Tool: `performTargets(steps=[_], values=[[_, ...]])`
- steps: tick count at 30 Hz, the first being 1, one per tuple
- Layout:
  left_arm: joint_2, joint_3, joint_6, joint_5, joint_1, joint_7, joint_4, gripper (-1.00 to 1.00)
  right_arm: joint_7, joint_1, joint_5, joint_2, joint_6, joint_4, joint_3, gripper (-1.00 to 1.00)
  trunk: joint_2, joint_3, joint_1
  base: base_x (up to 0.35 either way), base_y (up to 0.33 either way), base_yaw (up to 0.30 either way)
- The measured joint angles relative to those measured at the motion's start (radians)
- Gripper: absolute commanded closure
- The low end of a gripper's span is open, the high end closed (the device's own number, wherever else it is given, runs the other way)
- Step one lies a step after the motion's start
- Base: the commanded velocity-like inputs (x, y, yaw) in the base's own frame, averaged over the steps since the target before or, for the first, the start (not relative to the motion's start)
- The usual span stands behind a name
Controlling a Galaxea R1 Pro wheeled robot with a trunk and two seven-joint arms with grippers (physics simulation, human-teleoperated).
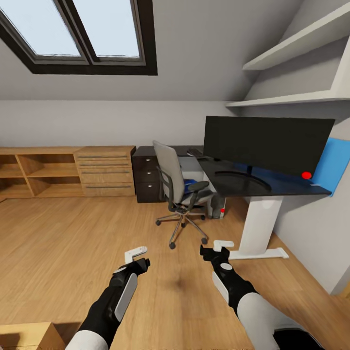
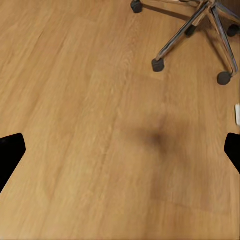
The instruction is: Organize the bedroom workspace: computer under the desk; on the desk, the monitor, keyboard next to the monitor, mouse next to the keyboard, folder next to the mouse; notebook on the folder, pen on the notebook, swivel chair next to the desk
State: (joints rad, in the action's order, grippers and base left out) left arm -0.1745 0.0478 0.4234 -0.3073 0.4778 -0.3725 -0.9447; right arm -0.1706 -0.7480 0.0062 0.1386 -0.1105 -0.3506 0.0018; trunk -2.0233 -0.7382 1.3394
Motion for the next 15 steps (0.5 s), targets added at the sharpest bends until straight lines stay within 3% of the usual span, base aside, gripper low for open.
performTargets(steps=[4,5,9,12,15], values=[[0.0,0.023,0.001,0.0,0.0,0.003,-0.001,-1.0,0.001,-0.001,-0.001,-0.002,-0.001,0.0,-0.002,-1.0,-0.028,-0.013,0.015,0.0,0.0,0.0],[0.0,0.044,0.001,0.002,0.001,0.003,-0.022,-1.0,0.001,-0.001,-0.001,-0.002,-0.003,-0.001,0.0,-1.0,-0.035,-0.016,0.019,0.0,0.0,0.0],[0.0,0.059,0.002,0.003,0.002,0.003,-0.083,-1.0,0.001,-0.001,0.0,0.0,-0.006,0.0,0.0,-1.0,-0.063,-0.028,0.035,0.0,0.0,0.0],[0.0,0.097,0.001,0.002,0.002,-0.001,-0.103,-1.0,0.0,-0.001,0.001,-0.001,-0.006,-0.001,-0.001,-1.0,-0.084,-0.038,0.046,0.0,0.0,0.0],[0.0,0.104,0.001,0.002,0.002,-0.002,-0.106,-1.0,-0.001,-0.001,0.001,-0.001,-0.006,-0.001,-0.002,-1.0,-0.105,-0.047,0.058,0.0,0.0,0.0]])
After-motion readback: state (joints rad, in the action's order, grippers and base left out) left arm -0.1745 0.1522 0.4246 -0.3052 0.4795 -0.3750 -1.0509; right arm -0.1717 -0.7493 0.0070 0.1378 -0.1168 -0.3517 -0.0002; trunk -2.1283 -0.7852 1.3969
